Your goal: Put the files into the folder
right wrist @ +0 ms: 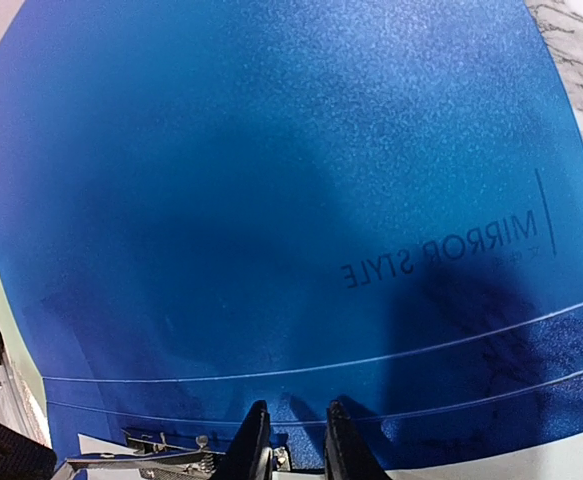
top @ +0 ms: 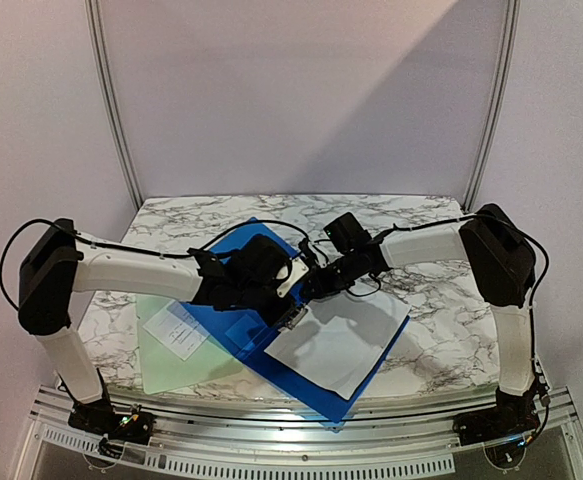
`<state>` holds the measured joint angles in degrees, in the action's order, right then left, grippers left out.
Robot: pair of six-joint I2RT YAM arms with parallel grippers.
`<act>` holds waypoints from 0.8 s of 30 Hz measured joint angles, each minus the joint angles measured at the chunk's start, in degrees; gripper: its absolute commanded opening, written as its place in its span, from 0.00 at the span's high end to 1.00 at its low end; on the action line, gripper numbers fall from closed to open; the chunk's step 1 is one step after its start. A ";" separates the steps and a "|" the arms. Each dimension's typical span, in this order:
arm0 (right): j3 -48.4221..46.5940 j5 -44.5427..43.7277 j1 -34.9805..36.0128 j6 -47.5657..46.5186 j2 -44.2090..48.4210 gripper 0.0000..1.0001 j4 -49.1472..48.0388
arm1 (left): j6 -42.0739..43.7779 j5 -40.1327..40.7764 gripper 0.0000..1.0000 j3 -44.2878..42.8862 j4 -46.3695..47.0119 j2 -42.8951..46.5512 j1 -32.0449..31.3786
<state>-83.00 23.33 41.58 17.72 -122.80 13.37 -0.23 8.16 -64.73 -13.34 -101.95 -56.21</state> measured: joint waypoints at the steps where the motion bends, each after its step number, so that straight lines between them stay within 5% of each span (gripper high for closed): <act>1: 0.00 -0.02 -0.02 0.00 -0.04 0.82 -0.17 | 0.20 0.02 0.78 -0.09 0.00 -0.02 0.02; 13: -0.09 0.02 -0.07 -0.20 -0.31 0.84 -0.57 | 1.14 0.02 0.82 -1.49 -1.03 -0.85 0.02; 24: -0.09 0.81 -0.50 -0.22 -0.39 0.85 -0.59 | 1.16 0.22 1.00 -1.49 -1.14 -1.09 0.00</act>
<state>-83.09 24.14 41.08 17.50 -123.20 12.78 0.93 8.38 -66.22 -14.48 -103.04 -56.21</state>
